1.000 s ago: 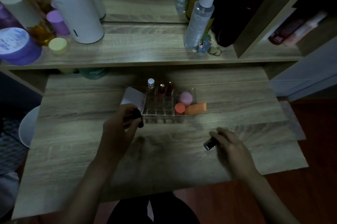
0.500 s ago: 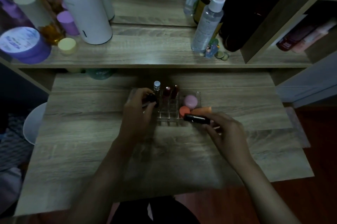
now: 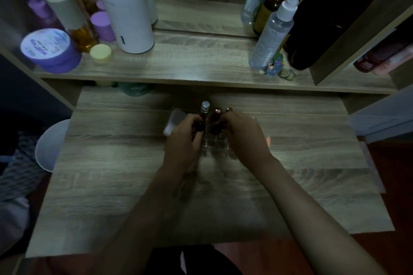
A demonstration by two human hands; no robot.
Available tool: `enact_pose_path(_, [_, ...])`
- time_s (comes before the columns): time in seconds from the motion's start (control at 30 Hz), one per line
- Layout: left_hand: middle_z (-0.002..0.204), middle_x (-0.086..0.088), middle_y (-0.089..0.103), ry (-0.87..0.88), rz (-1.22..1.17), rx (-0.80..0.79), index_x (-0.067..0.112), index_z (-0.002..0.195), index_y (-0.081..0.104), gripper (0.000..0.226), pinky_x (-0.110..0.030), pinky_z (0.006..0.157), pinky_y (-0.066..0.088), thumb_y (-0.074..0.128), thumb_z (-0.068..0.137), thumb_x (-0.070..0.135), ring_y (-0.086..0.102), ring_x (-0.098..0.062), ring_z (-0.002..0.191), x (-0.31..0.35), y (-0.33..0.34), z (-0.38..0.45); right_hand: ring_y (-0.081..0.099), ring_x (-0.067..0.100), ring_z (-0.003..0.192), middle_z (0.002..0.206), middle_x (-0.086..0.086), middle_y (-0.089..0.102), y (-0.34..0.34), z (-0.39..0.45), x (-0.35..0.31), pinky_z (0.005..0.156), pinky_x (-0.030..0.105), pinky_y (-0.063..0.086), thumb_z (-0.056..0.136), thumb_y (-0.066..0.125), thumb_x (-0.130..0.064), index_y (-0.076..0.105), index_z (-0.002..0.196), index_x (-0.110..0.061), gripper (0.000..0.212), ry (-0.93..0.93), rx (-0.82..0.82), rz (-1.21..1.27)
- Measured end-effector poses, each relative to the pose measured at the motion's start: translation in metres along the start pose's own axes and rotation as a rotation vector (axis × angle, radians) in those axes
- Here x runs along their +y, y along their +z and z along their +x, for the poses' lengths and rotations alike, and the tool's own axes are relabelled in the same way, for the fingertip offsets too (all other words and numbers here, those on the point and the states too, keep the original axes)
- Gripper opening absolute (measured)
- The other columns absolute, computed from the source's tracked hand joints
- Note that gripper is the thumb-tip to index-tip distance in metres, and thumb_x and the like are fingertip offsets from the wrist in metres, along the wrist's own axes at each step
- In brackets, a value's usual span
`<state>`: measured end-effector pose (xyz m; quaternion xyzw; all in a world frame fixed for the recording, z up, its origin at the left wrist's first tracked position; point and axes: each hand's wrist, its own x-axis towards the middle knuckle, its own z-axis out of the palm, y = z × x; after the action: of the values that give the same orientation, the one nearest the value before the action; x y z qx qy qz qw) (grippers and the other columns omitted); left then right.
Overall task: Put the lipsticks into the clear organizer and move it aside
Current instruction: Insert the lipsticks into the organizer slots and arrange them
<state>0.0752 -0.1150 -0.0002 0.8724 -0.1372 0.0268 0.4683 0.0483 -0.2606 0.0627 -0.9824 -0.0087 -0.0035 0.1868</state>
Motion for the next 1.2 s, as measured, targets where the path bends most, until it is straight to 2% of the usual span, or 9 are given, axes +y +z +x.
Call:
enact_pose_path(0.2, [0.1,-0.015,0.063,0.003,0.066,-0.007,0.004,0.101,0.062,0.026,-0.02,0.079,0.041,0.063,0.077,-0.003,0.058,-0.023,0.092,0.0,0.004,0.004,0.063,0.029,0.096,0.115,0.01,0.062,0.016,0.004,-0.003,0.071,0.034,0.043,0.085,0.058,-0.001,0.06,0.113,-0.01,0.029,-0.05,-0.058,-0.108])
enact_pose_path(0.4, [0.105,-0.012,0.065,-0.02,0.065,-0.006,0.007,0.106,0.062,0.029,-0.017,0.082,0.041,0.065,0.078,0.003,0.059,-0.02,0.097,-0.001,0.004,0.005,0.066,0.03,0.093,0.117,0.013,0.064,0.024,0.01,-0.01,0.066,0.026,0.03,0.083,0.061,-0.002,0.064,0.11,-0.009,0.028,-0.075,-0.045,-0.102])
enact_pose_path(0.6, [0.1,-0.013,0.065,-0.028,0.093,0.001,0.006,0.102,0.063,0.025,-0.011,0.075,0.036,0.067,0.077,0.003,0.061,-0.022,0.092,0.001,0.002,0.008,0.067,0.03,0.088,0.113,0.013,0.065,0.03,0.011,-0.008,0.064,0.027,0.036,0.081,0.063,0.0,0.064,0.107,-0.009,0.028,-0.024,-0.011,-0.09])
enact_pose_path(0.7, [0.099,-0.012,0.066,-0.026,0.099,0.006,0.006,0.102,0.064,0.025,-0.017,0.077,0.04,0.067,0.077,0.004,0.061,-0.022,0.092,0.001,0.002,0.009,0.065,0.033,0.089,0.112,0.014,0.063,0.034,0.012,-0.006,0.068,0.036,0.049,0.084,0.057,0.001,0.063,0.109,-0.008,0.027,-0.016,-0.035,-0.074])
enact_pose_path(0.83, [0.099,-0.013,0.065,-0.029,0.092,0.007,0.006,0.102,0.063,0.025,-0.029,0.078,0.048,0.068,0.077,0.005,0.062,-0.023,0.091,0.002,0.0,0.008,0.064,0.034,0.092,0.115,0.014,0.062,0.035,0.012,-0.006,0.073,0.041,0.052,0.085,0.055,0.001,0.062,0.113,-0.008,0.031,-0.001,-0.041,-0.045])
enact_pose_path(0.93, [0.099,-0.013,0.064,-0.013,0.074,0.019,0.004,0.101,0.063,0.026,-0.019,0.076,0.042,0.07,0.076,0.005,0.061,-0.023,0.09,0.006,-0.003,0.008,0.065,0.028,0.096,0.117,0.01,0.064,0.028,0.01,-0.006,0.075,0.036,0.047,0.085,0.058,-0.003,0.063,0.115,-0.013,0.031,-0.004,0.003,-0.042])
enact_pose_path(1.07, [0.096,-0.012,0.063,0.047,0.035,0.089,0.006,0.098,0.062,0.021,-0.026,0.074,0.049,0.068,0.078,0.008,0.059,-0.02,0.086,0.017,-0.015,0.015,0.063,0.026,0.086,0.098,0.009,0.068,0.004,0.005,-0.005,0.071,0.037,0.048,0.085,0.061,-0.008,0.066,0.102,-0.011,0.018,-0.007,0.109,0.028])
enact_pose_path(1.13, [0.094,-0.011,0.062,0.088,-0.009,0.136,0.005,0.097,0.061,0.018,-0.015,0.074,0.047,0.065,0.079,0.005,0.056,-0.013,0.082,0.024,-0.021,0.024,0.062,0.028,0.076,0.084,0.012,0.067,-0.011,0.005,-0.003,0.064,0.037,0.047,0.082,0.064,-0.007,0.066,0.089,-0.008,0.007,-0.006,0.209,0.08])
enact_pose_path(1.2, [0.093,-0.007,0.06,0.127,-0.034,0.161,0.004,0.097,0.061,0.017,-0.003,0.074,0.041,0.065,0.08,0.004,0.054,-0.01,0.083,0.029,-0.027,0.034,0.06,0.027,0.07,0.08,0.013,0.066,-0.023,0.009,0.003,0.061,0.035,0.046,0.079,0.068,-0.006,0.065,0.083,-0.005,0.005,0.01,0.278,0.1])
